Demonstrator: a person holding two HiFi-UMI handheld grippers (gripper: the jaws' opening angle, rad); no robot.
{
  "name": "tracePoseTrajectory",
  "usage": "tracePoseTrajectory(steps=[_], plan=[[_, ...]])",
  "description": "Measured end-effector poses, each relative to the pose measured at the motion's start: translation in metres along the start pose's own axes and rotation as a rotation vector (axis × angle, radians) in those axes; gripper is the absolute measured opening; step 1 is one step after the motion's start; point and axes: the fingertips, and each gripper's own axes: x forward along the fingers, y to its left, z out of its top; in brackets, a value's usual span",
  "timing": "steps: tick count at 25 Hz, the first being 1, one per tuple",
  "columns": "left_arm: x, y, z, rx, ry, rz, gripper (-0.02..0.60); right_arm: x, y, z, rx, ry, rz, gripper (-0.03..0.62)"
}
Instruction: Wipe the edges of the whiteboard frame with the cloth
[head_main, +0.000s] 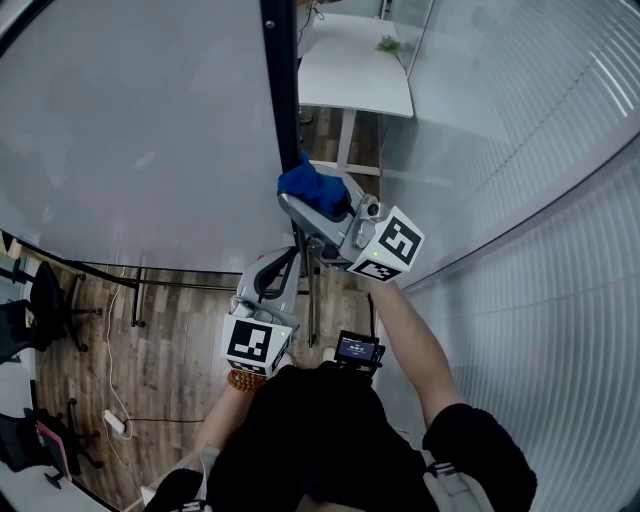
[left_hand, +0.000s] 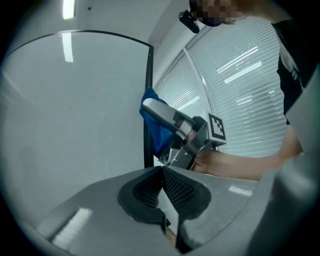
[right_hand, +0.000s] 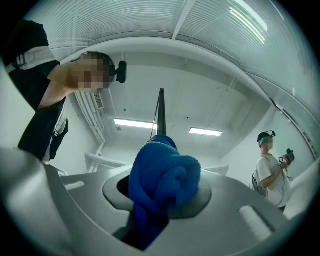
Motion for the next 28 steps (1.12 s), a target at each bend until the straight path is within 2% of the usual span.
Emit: tracePoseTrajectory(steps=[10, 28], plan=[[-0.001, 0.002, -0.004, -0.012, 0.019, 0.003, 0.000, -0.007, -0.003, -0.012, 0.006, 0.037, -0.002, 0.138], [0.000, 0.011, 0.001, -0.034, 0.031, 0.013, 0.000, -0.015, -0.006, -0.040, 0.015, 0.164, 0.036, 0.135]])
